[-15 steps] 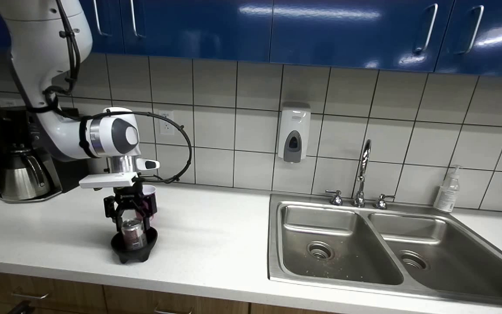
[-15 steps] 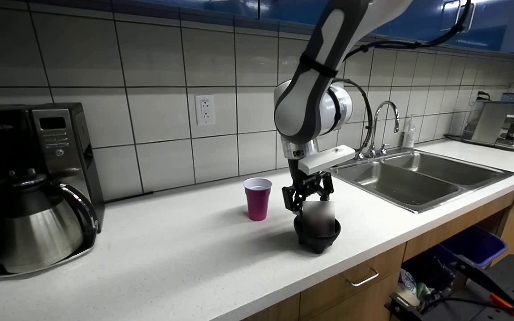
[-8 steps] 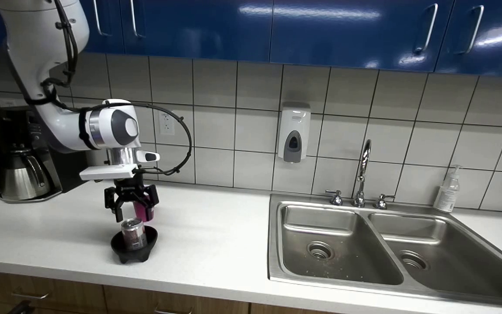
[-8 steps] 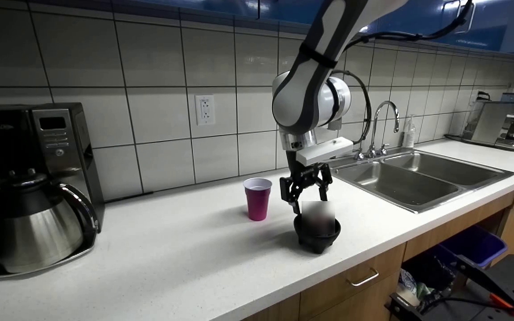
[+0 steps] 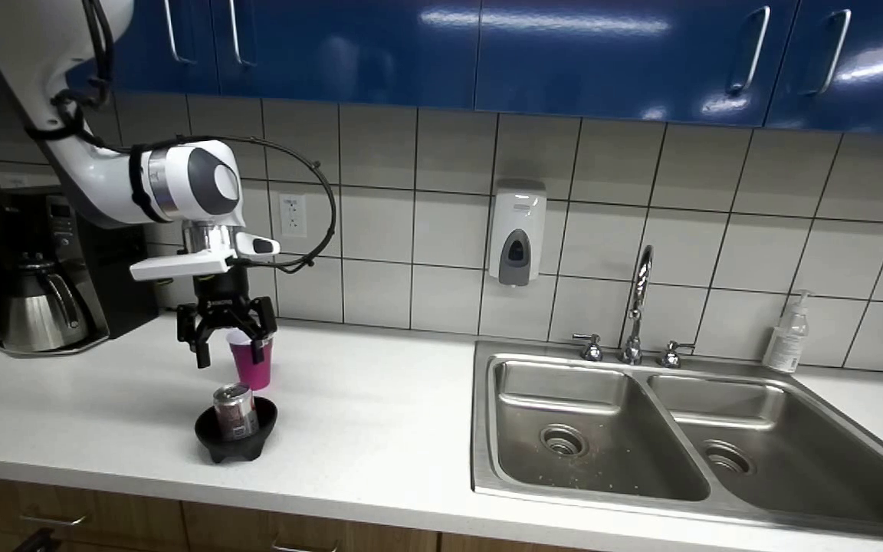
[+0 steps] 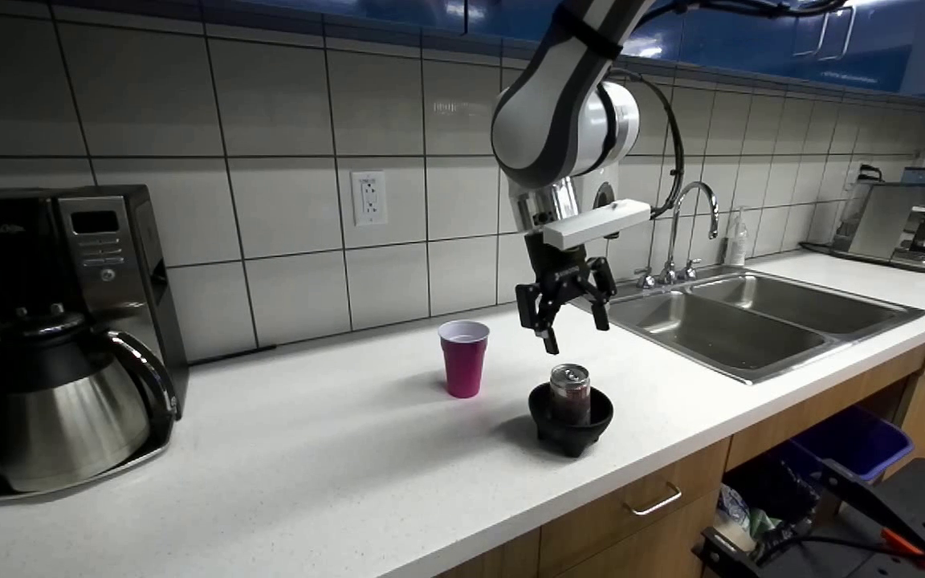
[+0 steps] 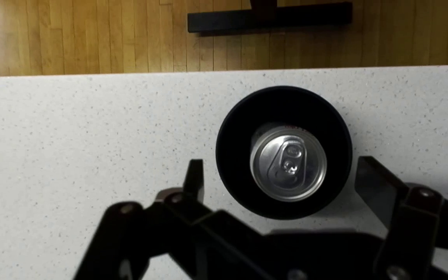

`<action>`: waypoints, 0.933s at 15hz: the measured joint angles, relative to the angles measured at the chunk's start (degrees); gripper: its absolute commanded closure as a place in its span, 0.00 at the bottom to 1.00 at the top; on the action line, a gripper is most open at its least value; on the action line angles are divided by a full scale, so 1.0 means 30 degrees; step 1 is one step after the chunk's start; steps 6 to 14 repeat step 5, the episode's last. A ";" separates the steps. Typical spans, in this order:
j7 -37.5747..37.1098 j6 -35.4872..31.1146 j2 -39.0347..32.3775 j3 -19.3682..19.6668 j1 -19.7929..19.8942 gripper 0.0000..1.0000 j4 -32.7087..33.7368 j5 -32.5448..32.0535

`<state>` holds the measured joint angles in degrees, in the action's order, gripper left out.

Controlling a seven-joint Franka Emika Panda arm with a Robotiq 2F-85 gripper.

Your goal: Put the can into the black bowl

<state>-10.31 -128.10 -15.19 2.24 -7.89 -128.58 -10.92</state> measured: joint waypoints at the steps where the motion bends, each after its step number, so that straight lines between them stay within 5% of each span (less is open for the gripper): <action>1: 0.0020 0.0402 0.0164 -0.0010 0.0024 0.00 -0.0044 0.0000; 14: 0.0029 0.0621 0.0304 -0.0019 0.0055 0.00 -0.0158 0.0000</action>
